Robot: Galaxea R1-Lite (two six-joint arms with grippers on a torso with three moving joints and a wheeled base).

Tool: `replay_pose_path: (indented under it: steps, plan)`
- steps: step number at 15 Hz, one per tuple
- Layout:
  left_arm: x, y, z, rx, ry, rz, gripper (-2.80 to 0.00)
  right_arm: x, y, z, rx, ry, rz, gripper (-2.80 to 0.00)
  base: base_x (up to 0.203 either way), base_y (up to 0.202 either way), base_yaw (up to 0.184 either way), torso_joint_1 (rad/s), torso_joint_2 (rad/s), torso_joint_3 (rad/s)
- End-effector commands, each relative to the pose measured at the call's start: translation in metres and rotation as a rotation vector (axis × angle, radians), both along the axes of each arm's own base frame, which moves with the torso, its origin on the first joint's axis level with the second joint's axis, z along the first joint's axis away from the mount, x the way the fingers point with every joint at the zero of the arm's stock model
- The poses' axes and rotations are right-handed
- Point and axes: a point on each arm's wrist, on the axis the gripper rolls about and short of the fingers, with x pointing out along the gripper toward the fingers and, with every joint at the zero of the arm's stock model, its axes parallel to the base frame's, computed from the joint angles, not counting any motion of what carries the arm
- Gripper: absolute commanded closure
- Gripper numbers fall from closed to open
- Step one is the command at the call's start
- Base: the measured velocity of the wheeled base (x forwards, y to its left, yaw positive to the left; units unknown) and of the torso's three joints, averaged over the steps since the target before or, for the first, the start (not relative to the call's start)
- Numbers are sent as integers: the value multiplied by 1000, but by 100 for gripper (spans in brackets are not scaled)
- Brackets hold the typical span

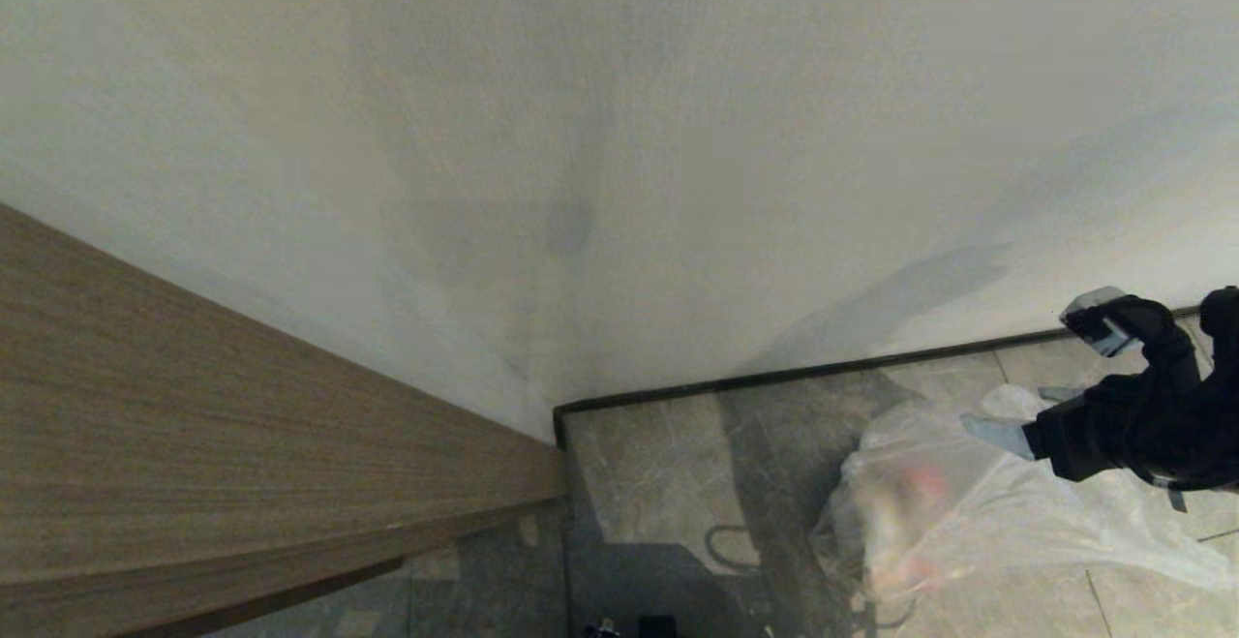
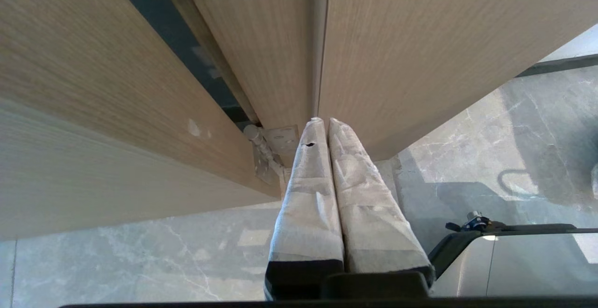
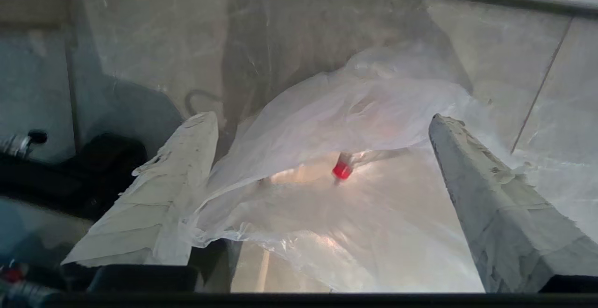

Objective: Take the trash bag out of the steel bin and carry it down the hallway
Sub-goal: Put the trash bag at the door

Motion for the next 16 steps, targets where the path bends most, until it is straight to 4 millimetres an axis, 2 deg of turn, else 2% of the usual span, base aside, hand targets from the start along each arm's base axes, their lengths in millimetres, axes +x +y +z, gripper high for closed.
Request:
replay_pose_path:
  steps: [1,2,5,6,7,9,11,16]
  plan:
    - [0,0,0,0,0,0,0,-7,1,3,-3,-19,3,-280,0,0,0,0,0,0]
    - [0,0,0,0,0,0,0,-12,1,-6,-6,21,9,-280,0,0,0,0,0,0]
    - [0,0,0,0,0,0,0,-12,1,5,-13,-17,9,-280,0,0,0,0,0,0]
    - [0,0,0,0,0,0,0,-17,1,-1,-25,5,13,-280,0,0,0,0,0,0]
    - [0,0,0,0,0,0,0,-21,0,2,-36,-11,11,-280,0,0,0,0,0,0]
    - [0,0,0,0,0,0,0,-30,-8,-9,-58,38,-42,-280,0,0,0,0,0,0]
    - [0,0,0,0,0,0,0,-33,-7,-9,-30,55,-25,-280,0,0,0,0,0,0]
    - [0,0,0,0,0,1,0,-13,-4,-12,-4,72,56,-280,0,0,0,0,0,0]
